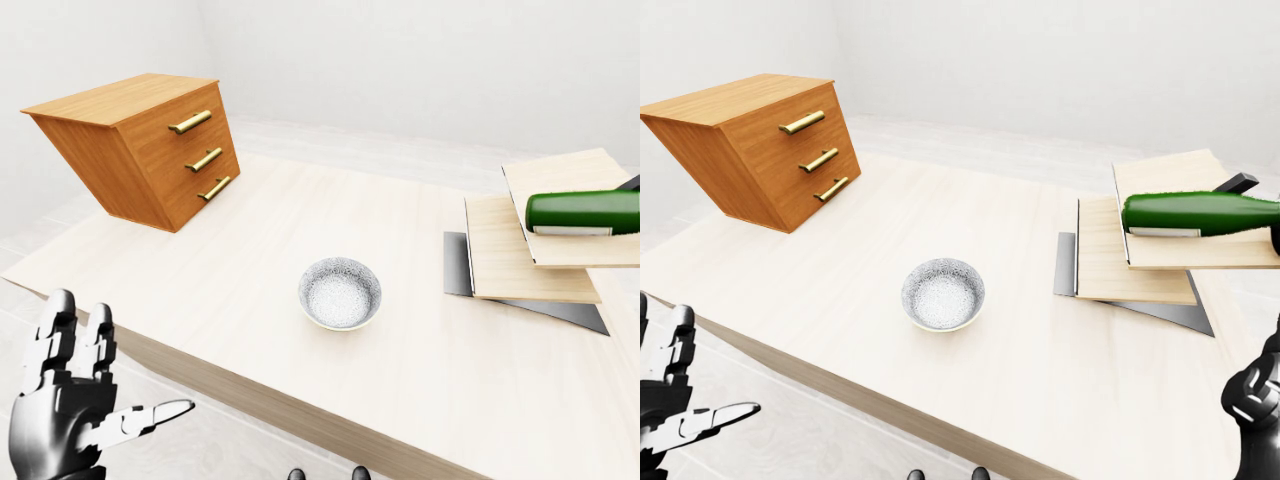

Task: Put the wine bottle on the wine rack.

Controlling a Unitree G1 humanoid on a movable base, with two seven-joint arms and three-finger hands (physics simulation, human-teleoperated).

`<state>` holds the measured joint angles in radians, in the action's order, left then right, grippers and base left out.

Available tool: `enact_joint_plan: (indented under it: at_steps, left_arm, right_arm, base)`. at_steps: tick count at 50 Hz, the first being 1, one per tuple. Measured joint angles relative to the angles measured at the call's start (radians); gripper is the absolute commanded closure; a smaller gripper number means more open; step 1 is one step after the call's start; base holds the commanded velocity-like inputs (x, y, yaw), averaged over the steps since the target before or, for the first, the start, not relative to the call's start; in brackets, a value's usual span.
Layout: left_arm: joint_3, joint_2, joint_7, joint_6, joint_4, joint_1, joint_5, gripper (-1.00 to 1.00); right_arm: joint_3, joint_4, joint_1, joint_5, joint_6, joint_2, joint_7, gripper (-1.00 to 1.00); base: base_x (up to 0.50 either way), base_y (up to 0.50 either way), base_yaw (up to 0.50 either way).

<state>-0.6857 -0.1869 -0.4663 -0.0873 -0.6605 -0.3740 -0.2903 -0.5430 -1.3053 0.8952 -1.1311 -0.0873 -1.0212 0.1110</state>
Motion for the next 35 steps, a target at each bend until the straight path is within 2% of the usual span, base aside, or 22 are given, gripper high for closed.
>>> enact_joint_plan:
  at_steps: [14,35]
  left_arm:
    - [0.004,0.006,0.001,0.000,0.016,0.007,0.004,-1.00]
    - [0.009,0.004,0.003,0.000,0.014,-0.001,0.002,-1.00]
  right_arm:
    - [-0.011,0.000,-0.040,-0.057,0.000,-0.035,0.012,-1.00]
    - [-0.006,-0.012,-0.161,-0.055,0.000,-0.120,0.005,-1.00]
  base:
    - [0.00,0.00,0.00]
    - [0.00,0.00,0.00]
